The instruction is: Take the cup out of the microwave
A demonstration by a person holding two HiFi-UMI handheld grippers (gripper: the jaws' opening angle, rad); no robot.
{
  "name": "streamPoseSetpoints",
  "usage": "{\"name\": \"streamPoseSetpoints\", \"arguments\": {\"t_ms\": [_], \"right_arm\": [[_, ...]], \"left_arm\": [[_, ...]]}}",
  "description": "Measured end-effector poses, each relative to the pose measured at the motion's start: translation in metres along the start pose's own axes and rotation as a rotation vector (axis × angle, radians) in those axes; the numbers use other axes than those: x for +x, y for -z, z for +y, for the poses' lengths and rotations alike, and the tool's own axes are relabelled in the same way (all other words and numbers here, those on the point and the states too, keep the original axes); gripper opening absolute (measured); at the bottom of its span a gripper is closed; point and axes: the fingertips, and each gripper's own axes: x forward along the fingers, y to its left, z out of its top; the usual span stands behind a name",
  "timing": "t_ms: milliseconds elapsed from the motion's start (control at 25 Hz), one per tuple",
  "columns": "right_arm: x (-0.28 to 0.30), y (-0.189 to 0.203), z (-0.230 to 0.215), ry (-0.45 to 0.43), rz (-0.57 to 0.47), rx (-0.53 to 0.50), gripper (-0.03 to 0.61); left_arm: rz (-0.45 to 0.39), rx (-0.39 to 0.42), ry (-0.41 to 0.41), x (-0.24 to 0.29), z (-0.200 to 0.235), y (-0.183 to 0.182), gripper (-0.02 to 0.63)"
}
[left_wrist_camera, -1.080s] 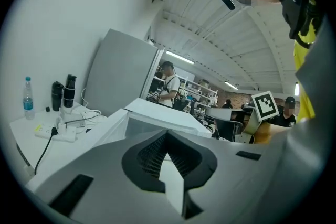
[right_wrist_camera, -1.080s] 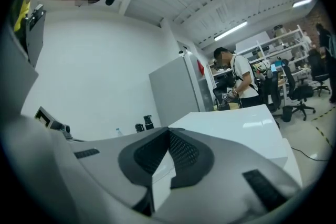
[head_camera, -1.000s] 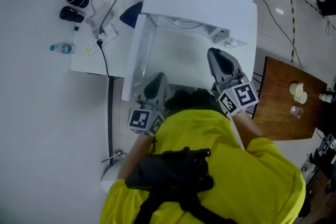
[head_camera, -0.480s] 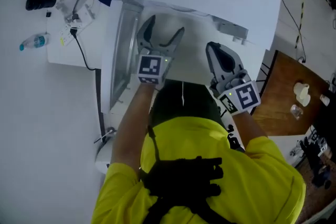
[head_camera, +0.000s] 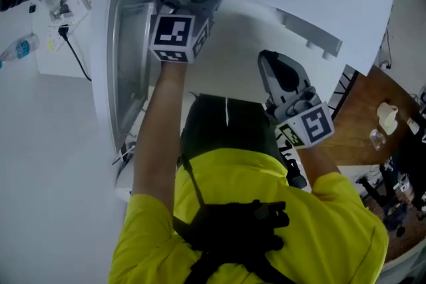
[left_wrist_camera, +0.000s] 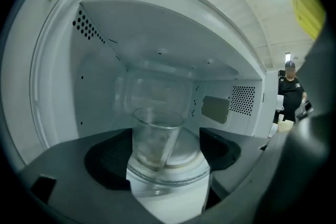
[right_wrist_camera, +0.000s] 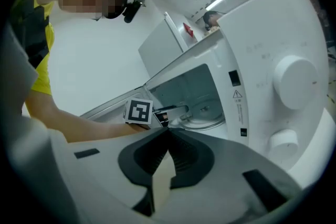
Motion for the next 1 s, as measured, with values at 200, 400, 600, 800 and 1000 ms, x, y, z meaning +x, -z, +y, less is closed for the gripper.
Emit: {"name": "streamPoseSetpoints", "arguments": {"t_ms": [200,400,600,800,1000], "right_arm": [[0.007,-0.009,-0.008,-0.001,-0.016,0.01,0.006],[0.014,-0.019,-0.012,-0.03,-0.039,0.004,0.005],[0.018,-0.007,-0.012,-0.057,-0.01,0.01,0.006],[0.016,-0.004,-0.014,-0.065,-0.008,0.017,0.006],[0.014,-0.007,-0.018,-0.049,-0.017,0.027,0.005]], "left_arm": [[0.004,-0.006,-0.042,-0.006,-0.008,0.005,0.4],[0.006,0.033,-0.016,0.011,0.011,0.001,0.433],[0.006,0.101,0.112,0.036,-0.002,-0.003,0.457],[0.039,0.143,0.078,0.048,0.006,0.0,0.409],[0.032,0.143,0.041,0.046,0.011,-0.003,0.35]]}}
